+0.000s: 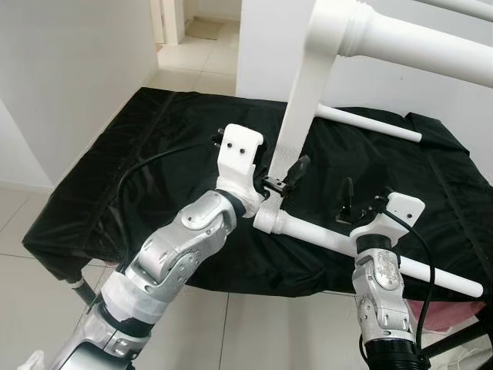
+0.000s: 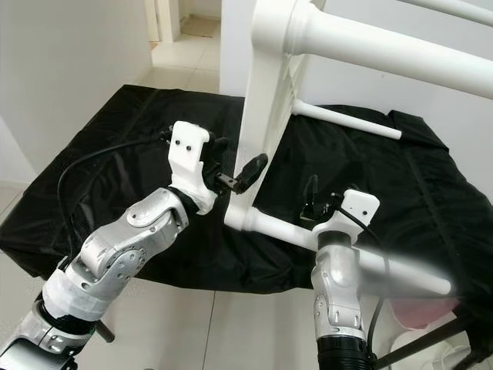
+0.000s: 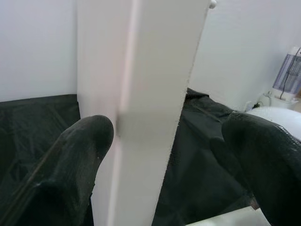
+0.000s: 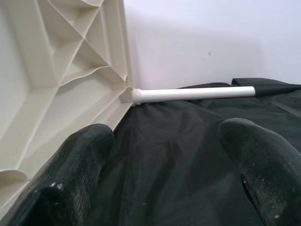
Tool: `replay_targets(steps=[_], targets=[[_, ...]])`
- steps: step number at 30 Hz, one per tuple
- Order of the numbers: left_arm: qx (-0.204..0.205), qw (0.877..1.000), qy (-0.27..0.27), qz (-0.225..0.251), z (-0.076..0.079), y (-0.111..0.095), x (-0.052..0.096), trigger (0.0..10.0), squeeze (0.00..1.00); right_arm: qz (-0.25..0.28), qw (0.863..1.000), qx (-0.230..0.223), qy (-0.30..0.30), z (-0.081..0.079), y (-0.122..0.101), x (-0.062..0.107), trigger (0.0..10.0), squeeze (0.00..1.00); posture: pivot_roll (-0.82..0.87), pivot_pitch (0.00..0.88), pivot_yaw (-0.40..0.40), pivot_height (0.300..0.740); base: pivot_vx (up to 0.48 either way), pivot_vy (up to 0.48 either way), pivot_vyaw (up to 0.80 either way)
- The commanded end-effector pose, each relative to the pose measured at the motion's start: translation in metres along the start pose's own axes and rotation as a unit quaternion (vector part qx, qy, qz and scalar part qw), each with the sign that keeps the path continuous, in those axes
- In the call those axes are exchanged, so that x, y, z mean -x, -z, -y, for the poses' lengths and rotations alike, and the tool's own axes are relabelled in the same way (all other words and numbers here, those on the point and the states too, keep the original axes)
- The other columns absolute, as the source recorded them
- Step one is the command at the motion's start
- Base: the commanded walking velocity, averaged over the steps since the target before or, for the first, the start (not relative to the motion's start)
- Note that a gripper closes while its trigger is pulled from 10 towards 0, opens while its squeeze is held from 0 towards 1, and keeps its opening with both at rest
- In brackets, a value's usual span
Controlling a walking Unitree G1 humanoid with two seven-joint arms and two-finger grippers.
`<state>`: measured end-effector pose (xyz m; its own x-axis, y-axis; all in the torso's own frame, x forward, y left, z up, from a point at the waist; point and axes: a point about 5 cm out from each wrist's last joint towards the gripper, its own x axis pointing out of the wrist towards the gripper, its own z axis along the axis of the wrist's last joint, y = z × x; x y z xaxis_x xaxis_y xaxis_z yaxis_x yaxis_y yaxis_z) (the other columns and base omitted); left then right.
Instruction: Building children table
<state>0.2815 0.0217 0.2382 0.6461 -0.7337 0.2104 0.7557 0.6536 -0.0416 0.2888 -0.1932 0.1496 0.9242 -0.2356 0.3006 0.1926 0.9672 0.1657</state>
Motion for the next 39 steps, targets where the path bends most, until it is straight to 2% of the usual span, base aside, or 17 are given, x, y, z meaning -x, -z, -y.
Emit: replay_targets(steps=[1, 2, 3, 7, 12, 17, 19, 21, 27, 39], targets=[[-0.014, 0.993, 0.114, -0.008, 0.013, 0.001, -0.002, 10.0, 1.0, 0.006, 1.0, 0.007, 0.001, 0.0, -0.002, -0.002, 10.0, 0.0, -0.03, 0.036, -0.024, 0.74, 0.0, 0.0, 0.0], [-0.028, 0.995, 0.093, -0.009, 0.011, 0.0, -0.007, 10.0, 0.97, 0.008, 1.0, 0.008, 0.001, 0.0, -0.003, -0.002, 10.0, 0.0, -0.03, 0.038, -0.023, 0.74, 0.0, 0.0, 0.0], [-0.042, 0.996, 0.076, -0.01, 0.01, -0.001, -0.012, 10.0, 0.0, 0.009, 1.0, 0.01, 0.004, 0.002, -0.004, -0.003, 10.0, 0.0, -0.03, 0.043, -0.023, 0.74, 0.0, 0.0, 0.0], [-0.052, 0.997, 0.054, -0.011, 0.009, -0.003, -0.017, 10.0, 0.0, 0.011, 1.0, 0.015, 0.007, 0.004, -0.005, -0.005, 10.0, 0.0, -0.03, 0.049, -0.025, 0.74, 0.0, 0.0, 0.0], [-0.06, 0.998, -0.004, -0.013, 0.005, -0.008, -0.026, 10.0, 0.0, 0.013, 1.0, 0.021, 0.013, 0.009, -0.008, -0.008, 10.0, 0.0, -0.04, 0.068, -0.027, 0.74, 0.0, 0.0, 0.0], [-0.058, 0.998, -0.023, -0.012, 0.006, -0.011, -0.032, 10.0, 0.0, 0.011, 1.0, 0.024, 0.016, 0.01, -0.008, -0.008, 10.0, 0.0, -0.04, 0.073, -0.027, 0.74, 0.0, 0.0, 0.0], [-0.071, 0.997, -0.039, -0.009, 0.009, -0.017, -0.041, 10.0, 0.0, 0.011, 0.999, 0.026, 0.018, 0.011, -0.008, -0.009, 10.0, 0.0, -0.04, 0.081, -0.027, 0.74, 0.0, 0.0, 0.0], [-0.079, 0.996, -0.043, -0.006, 0.01, -0.019, -0.044, 10.0, 0.0, 0.011, 0.999, 0.026, 0.019, 0.011, -0.008, -0.009, 10.0, 0.0, -0.04, 0.081, -0.027, 0.74, 0.0, 0.0, 0.0], [-0.063, 0.992, -0.097, -0.041, 0.005, -0.022, -0.062, 10.0, 0.0, 0.01, 0.999, 0.028, 0.021, 0.01, -0.009, -0.01, 10.0, 0.0, -0.03, 0.111, -0.022, 0.74, 0.0, 0.0, 0.0], [-0.081, 0.98, -0.174, -0.06, -0.009, -0.027, -0.071, 10.0, 0.0, 0.01, 0.999, 0.029, 0.029, 0.01, -0.01, -0.01, 10.0, 0.0, -0.03, 0.146, -0.019, 0.74, 0.0, 0.0, 0.0]])
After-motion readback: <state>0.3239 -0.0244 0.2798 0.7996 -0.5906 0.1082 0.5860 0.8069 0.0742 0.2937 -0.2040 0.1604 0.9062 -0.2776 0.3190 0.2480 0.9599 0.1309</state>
